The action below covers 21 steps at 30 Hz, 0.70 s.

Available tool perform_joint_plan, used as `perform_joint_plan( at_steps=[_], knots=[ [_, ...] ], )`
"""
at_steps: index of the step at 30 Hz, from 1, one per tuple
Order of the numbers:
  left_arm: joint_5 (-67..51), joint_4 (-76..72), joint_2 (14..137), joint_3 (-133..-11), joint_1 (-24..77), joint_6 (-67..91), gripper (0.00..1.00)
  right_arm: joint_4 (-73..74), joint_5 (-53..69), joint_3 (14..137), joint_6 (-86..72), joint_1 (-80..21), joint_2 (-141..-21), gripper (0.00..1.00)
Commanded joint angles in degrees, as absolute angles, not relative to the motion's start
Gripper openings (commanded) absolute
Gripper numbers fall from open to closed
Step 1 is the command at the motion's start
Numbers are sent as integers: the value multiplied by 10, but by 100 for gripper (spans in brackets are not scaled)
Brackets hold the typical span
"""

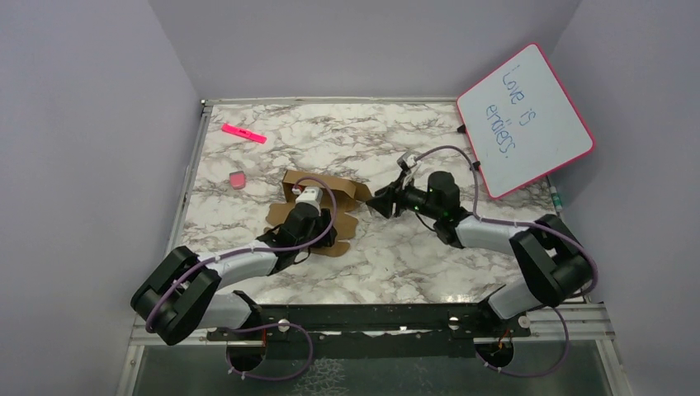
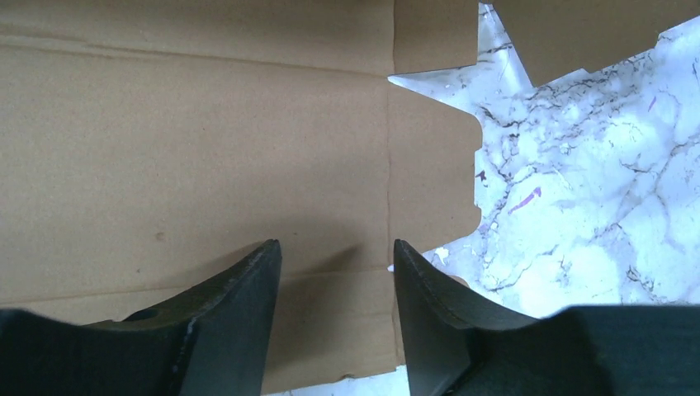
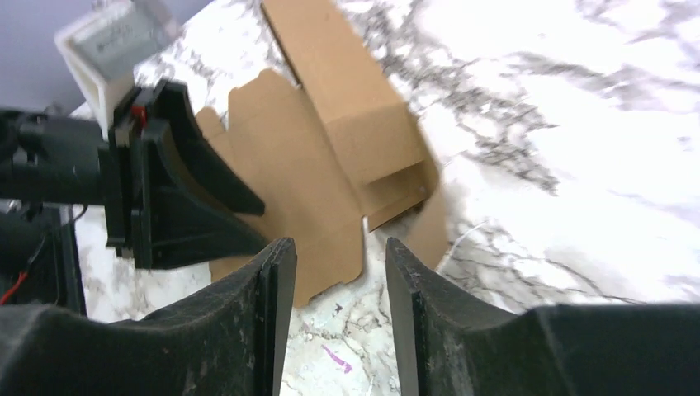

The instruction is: Fold the paper box

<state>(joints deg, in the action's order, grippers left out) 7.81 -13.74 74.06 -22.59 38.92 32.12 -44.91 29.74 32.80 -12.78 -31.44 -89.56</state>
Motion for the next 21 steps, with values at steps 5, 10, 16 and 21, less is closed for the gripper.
perform_joint_plan(
  at_steps=[5,10,16,21],
  knots=[
    [85,-96,689,-262,393,300,65,-239,141,402,-108,-319,-837,54],
    [83,-129,713,-281,393,277,73,-195,107,434,-130,-338,-864,55],
    [82,-166,772,-308,393,257,78,-192,74,451,-139,-351,-904,51],
    [81,-183,816,-334,395,240,80,-202,68,447,-136,-355,-906,35]
  ],
)
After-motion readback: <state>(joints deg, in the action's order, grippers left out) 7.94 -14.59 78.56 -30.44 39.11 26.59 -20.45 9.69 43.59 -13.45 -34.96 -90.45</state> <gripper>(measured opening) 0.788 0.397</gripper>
